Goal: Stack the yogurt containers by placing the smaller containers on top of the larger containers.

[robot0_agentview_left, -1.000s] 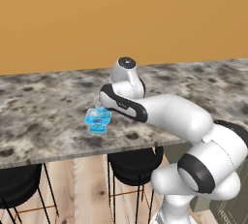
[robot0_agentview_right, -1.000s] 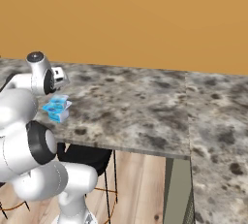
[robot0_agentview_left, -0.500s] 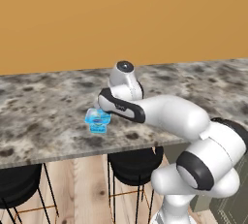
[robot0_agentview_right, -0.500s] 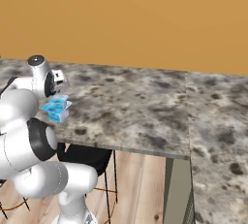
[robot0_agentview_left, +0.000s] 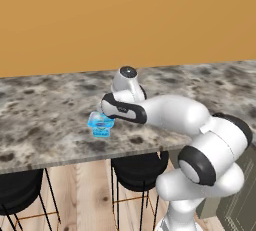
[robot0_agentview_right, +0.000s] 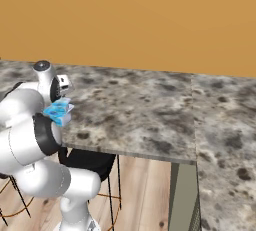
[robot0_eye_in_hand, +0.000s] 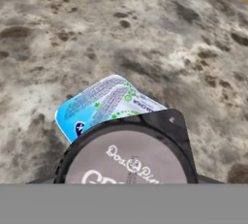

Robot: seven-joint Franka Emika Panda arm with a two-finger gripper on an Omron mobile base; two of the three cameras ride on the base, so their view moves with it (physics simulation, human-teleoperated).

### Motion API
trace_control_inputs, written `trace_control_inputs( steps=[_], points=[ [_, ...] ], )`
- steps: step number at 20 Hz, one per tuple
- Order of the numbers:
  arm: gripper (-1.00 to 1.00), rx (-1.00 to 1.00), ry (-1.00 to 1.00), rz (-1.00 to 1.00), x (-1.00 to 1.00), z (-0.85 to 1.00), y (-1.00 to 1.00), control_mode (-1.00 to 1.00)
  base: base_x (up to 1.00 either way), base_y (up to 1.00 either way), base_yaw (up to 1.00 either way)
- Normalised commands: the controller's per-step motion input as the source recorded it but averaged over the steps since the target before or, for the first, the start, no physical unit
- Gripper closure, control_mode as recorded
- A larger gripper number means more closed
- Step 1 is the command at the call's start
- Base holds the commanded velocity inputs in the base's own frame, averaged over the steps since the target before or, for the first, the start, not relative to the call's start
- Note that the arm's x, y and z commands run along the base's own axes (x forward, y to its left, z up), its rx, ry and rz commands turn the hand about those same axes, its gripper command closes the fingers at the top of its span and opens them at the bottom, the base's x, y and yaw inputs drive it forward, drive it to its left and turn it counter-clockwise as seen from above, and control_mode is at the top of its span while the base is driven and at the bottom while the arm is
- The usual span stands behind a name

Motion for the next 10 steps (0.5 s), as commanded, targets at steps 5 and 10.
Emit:
trace_control_inputs(
  steps=[5, 10],
  points=[
    [1.0, 0.0, 0.0, 0.0, 0.07, -0.12, 0.0, -1.0, 0.0, 0.0, 0.0],
    [1.0, 0.0, 0.0, 0.0, 0.02, -0.08, 0.0, -1.0, 0.0, 0.0, 0.0]
  ],
)
